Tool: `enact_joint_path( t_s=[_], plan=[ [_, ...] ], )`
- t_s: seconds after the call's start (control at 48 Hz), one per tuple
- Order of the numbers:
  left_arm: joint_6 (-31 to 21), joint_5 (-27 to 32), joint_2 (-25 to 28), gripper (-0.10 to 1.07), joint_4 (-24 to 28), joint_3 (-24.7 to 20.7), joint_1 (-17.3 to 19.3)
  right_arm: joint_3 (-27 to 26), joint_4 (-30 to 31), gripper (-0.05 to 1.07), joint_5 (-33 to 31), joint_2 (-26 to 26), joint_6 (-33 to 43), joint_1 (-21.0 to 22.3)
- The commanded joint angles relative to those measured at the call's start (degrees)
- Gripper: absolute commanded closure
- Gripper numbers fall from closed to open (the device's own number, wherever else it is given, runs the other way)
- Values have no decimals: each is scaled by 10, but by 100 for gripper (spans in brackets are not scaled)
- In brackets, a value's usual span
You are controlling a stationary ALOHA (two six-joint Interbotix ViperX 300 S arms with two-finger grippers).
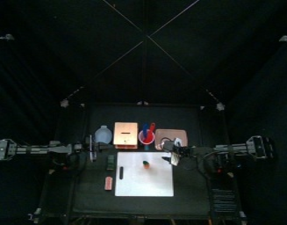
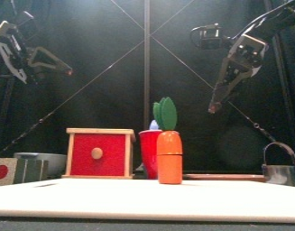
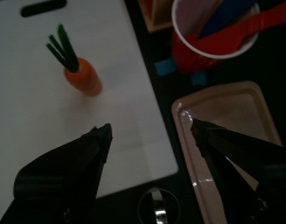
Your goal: Stand carrot upright
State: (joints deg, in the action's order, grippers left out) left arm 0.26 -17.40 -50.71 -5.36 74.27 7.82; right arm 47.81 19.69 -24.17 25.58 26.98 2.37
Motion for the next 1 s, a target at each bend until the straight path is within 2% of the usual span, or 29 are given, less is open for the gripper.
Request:
enact_joint_path(
  t_s=[0.0,0.146,0.312,0.979],
  plan=[
    [2,-5,2,96,6,-13,1,11,3,1,76,5,0,-5],
    [2,-6,2,96,15,-14,1,51,24,1,182,18,0,-7],
    [1,-5,3,96,19,-11,0,76,29,1,250,36,-1,-7],
    [-3,-5,3,96,16,5,0,95,26,1,265,52,0,-7]
  ],
)
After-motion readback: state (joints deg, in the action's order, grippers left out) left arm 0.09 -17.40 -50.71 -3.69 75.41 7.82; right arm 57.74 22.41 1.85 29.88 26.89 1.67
